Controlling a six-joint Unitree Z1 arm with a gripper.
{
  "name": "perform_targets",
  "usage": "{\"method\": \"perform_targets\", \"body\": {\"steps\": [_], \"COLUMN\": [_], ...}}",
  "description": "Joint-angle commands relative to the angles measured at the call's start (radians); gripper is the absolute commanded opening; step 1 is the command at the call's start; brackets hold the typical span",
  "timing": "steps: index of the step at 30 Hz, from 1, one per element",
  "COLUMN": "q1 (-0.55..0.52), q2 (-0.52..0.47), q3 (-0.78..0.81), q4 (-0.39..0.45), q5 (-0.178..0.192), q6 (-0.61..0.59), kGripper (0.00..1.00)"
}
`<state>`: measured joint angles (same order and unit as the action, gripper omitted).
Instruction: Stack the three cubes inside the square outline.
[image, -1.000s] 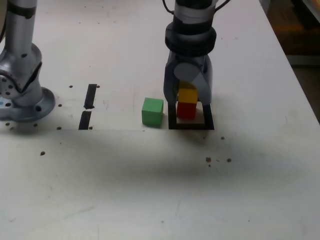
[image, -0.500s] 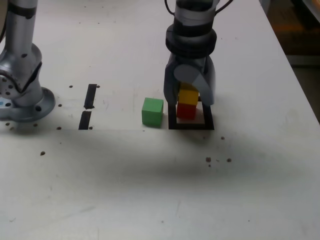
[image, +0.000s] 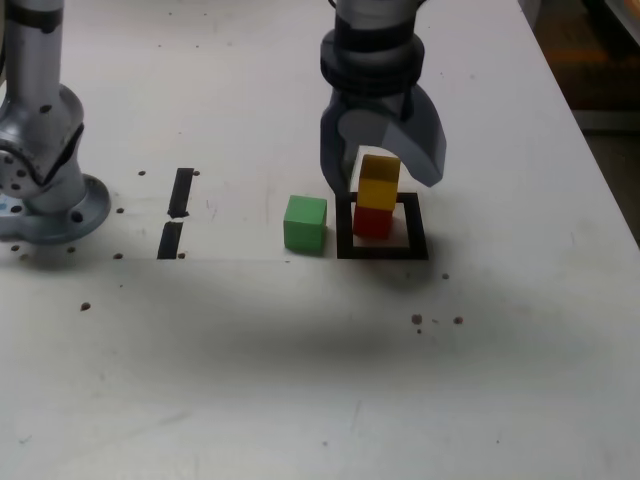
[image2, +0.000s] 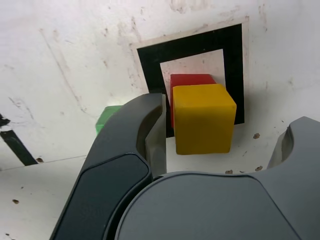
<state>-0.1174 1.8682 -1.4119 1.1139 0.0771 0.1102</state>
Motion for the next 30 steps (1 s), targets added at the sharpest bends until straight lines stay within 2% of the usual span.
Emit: {"method": "perform_targets", "body": {"steps": [1,8,13,19,30], "q1": [-0.001,-0.009,-0.030,-0.058,-0.069], "q2": [-0.071,-0.225,-0.277,-0.269,-0.183], "q3": [0.009,0.083,0.171,0.240,0.259], "q4": [0.036,0.133,0.155,0.136,0.053], "q5": [0.022,0.057,0.050,0.013,-0.018], "q6": [0.002,0.003,0.006,0.028,0.057], "kGripper": [0.87,0.88,0.91,0.96,0.97]}}
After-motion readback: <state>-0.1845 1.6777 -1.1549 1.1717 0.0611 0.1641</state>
